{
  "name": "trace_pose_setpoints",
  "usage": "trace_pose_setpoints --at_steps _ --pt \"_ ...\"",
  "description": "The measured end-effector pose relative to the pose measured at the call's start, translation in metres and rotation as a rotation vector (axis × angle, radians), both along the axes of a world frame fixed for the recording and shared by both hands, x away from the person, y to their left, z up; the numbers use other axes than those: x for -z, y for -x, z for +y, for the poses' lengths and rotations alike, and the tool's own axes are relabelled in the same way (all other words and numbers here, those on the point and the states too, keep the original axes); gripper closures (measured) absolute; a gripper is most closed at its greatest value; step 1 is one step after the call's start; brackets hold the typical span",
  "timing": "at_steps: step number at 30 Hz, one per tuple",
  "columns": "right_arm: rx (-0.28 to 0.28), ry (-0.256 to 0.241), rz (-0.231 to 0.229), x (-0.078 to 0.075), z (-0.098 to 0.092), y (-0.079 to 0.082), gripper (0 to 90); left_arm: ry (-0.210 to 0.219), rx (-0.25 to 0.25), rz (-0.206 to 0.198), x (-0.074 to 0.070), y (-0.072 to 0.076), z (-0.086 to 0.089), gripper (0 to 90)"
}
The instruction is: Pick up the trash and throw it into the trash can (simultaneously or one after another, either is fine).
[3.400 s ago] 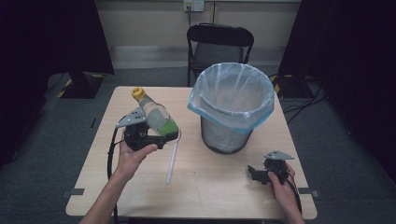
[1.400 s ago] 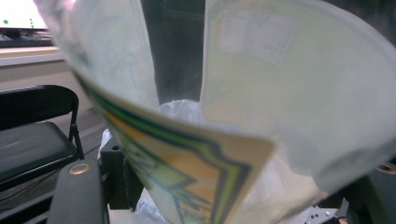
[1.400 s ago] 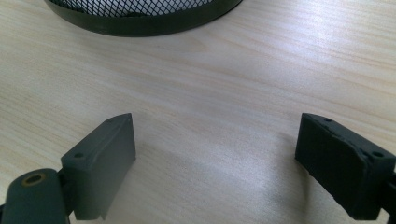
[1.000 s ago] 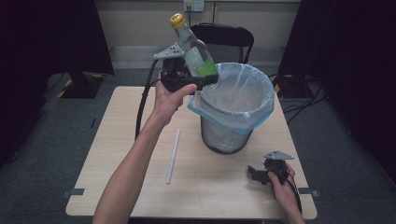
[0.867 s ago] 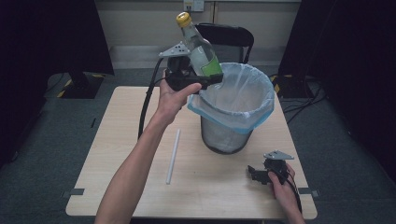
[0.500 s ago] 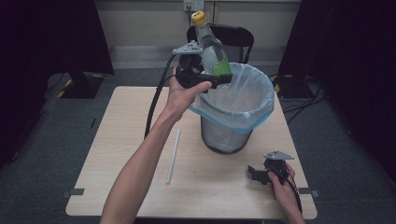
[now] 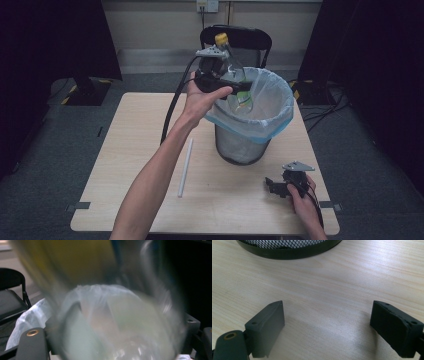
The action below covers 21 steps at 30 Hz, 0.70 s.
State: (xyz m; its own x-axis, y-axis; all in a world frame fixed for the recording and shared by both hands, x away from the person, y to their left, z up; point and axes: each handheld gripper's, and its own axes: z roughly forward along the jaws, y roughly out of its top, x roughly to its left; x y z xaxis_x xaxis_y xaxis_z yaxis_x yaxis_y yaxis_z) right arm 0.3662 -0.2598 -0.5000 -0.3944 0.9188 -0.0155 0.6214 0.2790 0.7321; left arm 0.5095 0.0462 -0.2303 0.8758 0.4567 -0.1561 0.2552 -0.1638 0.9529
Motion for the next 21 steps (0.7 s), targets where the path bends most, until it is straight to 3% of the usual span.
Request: trace_pose_setpoints --at_steps 2,5,11,21 --pt "0.0 0.0 0.0 0.0 0.0 0.0 11.2 0.068 0.024 -0.002 -0.005 0.002 0.004 34.4" --pt "0.0 0.0 0.0 0.0 0.0 0.0 11.2 0.033 0.021 -0.045 -0.016 0.008 0.005 30.6" --pt "-0.004 0.002 -0.003 0.0 -0.001 0.001 11.8 0.052 0.005 -0.029 -0.013 0.008 0.014 28.4" --pt "-0.004 0.002 -0.003 0.0 -0.001 0.001 11.7 0.04 -0.015 -0.038 -0.009 0.007 0.023 24.5"
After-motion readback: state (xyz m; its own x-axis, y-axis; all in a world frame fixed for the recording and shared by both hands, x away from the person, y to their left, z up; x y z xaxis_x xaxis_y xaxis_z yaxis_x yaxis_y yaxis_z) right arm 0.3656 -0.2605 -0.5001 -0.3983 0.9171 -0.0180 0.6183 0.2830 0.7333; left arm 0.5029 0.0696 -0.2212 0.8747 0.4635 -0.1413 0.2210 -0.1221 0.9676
